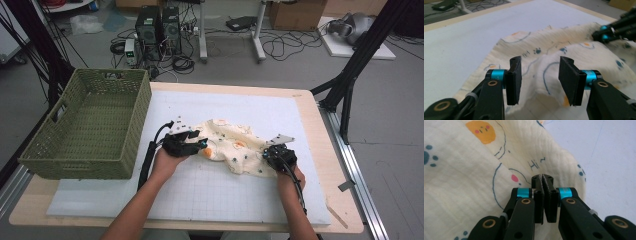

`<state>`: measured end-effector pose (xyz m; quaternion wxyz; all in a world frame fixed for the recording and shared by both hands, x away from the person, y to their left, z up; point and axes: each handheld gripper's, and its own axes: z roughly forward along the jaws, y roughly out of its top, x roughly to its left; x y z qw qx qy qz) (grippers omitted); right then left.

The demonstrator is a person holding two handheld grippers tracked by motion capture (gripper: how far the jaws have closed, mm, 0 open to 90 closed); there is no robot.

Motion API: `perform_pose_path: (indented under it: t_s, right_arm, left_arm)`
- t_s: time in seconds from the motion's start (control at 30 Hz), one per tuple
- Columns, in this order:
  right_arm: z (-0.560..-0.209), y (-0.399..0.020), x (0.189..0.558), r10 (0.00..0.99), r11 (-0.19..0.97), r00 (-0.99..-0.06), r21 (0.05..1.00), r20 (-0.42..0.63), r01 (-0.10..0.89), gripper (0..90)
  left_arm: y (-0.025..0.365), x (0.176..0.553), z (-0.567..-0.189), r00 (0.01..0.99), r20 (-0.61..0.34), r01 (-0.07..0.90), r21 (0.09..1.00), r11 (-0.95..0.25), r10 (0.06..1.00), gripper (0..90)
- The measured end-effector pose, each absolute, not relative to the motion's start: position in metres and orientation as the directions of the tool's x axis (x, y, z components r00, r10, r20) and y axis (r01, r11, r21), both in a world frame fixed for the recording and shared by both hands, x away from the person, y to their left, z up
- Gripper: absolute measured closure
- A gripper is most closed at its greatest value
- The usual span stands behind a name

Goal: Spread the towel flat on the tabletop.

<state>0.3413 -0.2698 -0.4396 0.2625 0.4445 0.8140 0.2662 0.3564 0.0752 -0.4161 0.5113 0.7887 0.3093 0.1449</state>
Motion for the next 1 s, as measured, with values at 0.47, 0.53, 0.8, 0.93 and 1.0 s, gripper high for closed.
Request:
perform_pose_path:
  t_s: [0.47,0.53,0.8,0.93,1.0]
  right_arm:
    - [-0.435,-0.269,0.337,0.865,0.433,-0.479,0.708,-0.152,0.557,62.8]
    - [-0.432,-0.267,0.335,0.856,0.429,-0.498,0.728,-0.139,0.535,58.9]
    - [-0.416,-0.241,0.318,0.730,0.469,-0.673,0.806,-0.123,0.362,56.6]
    - [-0.411,-0.229,0.311,0.663,0.455,-0.744,0.834,-0.082,0.313,58.3]
    - [-0.408,-0.224,0.308,0.638,0.449,-0.767,0.843,-0.070,0.297,59.2]
  left_arm:
    - [0.054,0.352,-0.444,0.820,0.002,0.321,0.827,-0.462,0.573,54.7]
    - [0.054,0.352,-0.444,0.822,0.016,0.309,0.827,-0.469,0.570,72.4]
    - [0.067,0.354,-0.433,0.823,-0.084,0.334,0.871,-0.360,0.561,84.5]
    - [0.072,0.357,-0.430,0.813,-0.129,0.353,0.884,-0.306,0.567,84.9]
    - [0.071,0.359,-0.427,0.813,-0.134,0.361,0.880,-0.309,0.567,84.9]
